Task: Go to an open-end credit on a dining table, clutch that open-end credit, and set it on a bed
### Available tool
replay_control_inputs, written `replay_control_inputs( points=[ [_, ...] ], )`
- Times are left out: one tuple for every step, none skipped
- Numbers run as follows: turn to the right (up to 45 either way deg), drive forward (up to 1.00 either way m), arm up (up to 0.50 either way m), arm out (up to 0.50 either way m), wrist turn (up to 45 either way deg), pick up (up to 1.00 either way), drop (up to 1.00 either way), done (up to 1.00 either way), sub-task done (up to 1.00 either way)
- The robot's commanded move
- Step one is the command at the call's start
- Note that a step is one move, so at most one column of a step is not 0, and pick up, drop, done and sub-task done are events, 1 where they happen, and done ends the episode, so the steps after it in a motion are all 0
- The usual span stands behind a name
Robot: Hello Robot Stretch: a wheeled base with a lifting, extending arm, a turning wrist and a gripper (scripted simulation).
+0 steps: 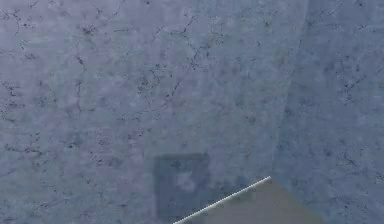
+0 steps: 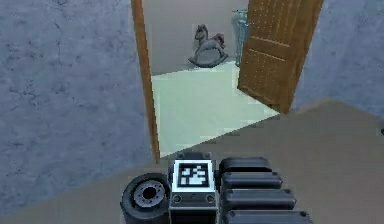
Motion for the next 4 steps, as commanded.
replay_control_inputs(
  points=[
    [-45.0,0.00,0.00,0.00,0.0,0.00,0.00,0.00,0.00],
    [-45.0,0.00,0.00,0.00,0.0,0.00,0.00,0.00,0.00],
    [-15.0,0.00,0.00,0.00,0.0,0.00,0.00,0.00,0.00],
    [45.0,0.00,0.00,0.00,0.0,0.00,0.00,0.00,0.00]
  ],
)
